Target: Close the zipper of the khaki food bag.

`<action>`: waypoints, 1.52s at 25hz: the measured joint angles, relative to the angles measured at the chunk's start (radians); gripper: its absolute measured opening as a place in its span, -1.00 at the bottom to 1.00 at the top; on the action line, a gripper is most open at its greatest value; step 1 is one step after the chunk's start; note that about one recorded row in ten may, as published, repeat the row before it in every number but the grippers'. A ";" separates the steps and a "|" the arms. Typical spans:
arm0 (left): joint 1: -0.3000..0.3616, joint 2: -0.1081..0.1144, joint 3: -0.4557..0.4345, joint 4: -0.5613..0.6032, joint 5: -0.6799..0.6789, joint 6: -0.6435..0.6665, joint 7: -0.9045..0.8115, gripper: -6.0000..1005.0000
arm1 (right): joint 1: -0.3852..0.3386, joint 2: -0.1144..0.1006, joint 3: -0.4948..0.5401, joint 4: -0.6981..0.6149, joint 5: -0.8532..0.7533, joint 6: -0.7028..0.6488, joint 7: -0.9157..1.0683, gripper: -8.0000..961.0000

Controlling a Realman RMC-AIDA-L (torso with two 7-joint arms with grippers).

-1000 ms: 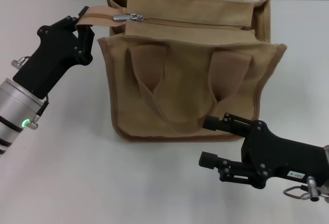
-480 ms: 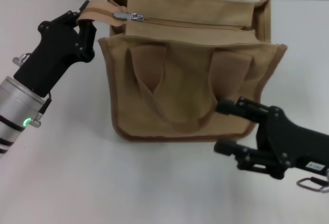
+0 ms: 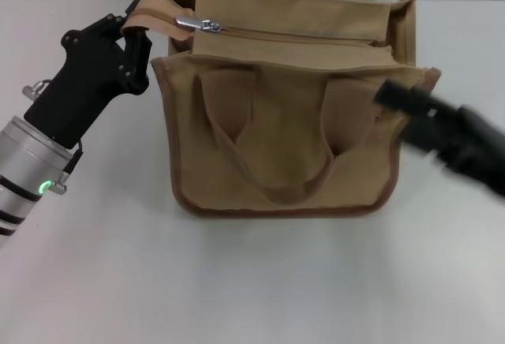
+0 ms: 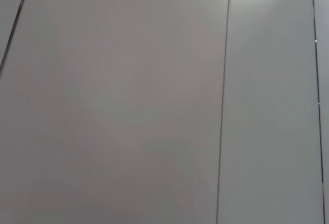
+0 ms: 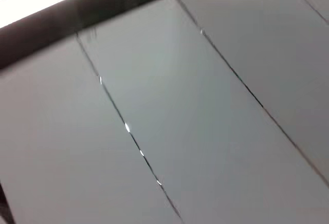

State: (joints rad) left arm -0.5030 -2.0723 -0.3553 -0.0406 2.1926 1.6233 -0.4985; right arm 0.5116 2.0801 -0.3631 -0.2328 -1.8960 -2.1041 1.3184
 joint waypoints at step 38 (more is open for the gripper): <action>-0.028 0.000 0.093 -0.126 0.018 0.151 0.107 -0.93 | 0.207 0.000 -0.156 0.039 0.123 0.295 0.976 0.60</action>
State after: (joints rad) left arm -0.5314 -2.0726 -0.2620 -0.1663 2.2104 1.7740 -0.3918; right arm 0.7182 2.0800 -0.5189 -0.1935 -1.7733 -1.8096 2.2947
